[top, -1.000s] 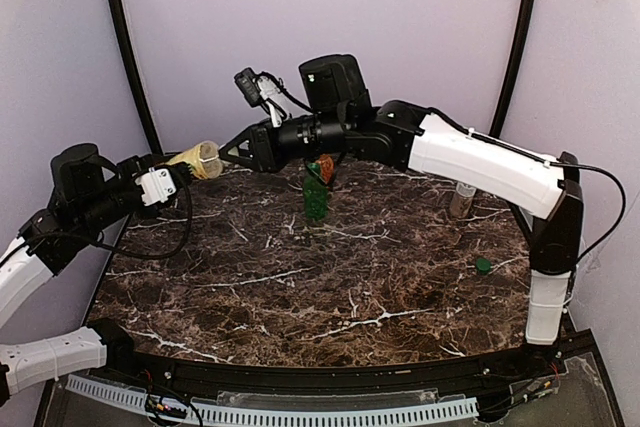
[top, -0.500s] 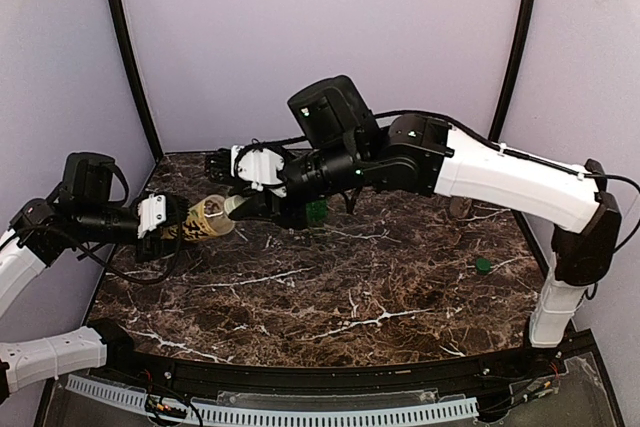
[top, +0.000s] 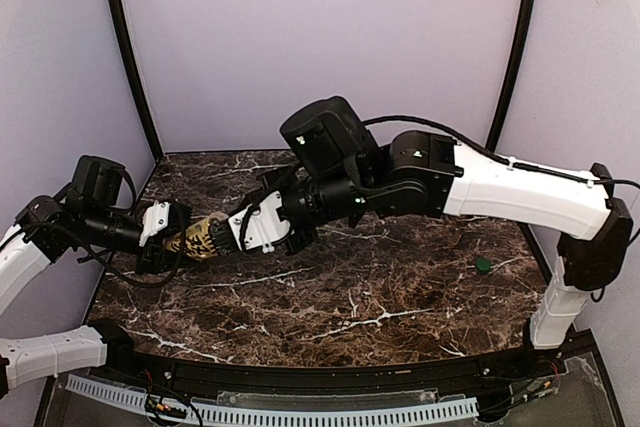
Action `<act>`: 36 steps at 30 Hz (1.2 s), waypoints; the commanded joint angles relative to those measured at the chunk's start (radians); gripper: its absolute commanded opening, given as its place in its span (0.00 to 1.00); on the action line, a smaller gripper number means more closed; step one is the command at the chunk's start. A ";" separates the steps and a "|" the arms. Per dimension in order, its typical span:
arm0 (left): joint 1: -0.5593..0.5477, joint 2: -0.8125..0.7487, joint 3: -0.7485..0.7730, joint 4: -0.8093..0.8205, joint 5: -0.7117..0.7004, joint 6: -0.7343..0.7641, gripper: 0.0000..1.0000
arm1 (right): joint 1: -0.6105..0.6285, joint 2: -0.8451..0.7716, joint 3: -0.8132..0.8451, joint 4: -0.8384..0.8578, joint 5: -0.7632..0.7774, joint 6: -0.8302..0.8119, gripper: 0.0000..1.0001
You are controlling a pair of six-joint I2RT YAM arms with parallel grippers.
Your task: Unscrew the bottle caps
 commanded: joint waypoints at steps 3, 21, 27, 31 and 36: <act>-0.024 -0.010 0.019 0.093 0.199 -0.096 0.17 | 0.023 0.005 -0.096 0.145 0.085 -0.056 0.45; -0.024 -0.048 -0.064 0.336 -0.105 -0.110 0.16 | -0.095 -0.224 -0.174 0.339 -0.127 0.848 0.98; -0.025 -0.054 -0.115 0.567 -0.455 -0.034 0.15 | -0.196 -0.075 0.029 0.220 -0.151 1.466 0.88; -0.031 -0.052 -0.140 0.636 -0.558 0.048 0.13 | -0.218 0.044 0.137 0.158 -0.167 1.637 0.82; -0.040 -0.051 -0.157 0.641 -0.579 0.099 0.13 | -0.220 0.118 0.216 0.199 -0.219 1.664 0.70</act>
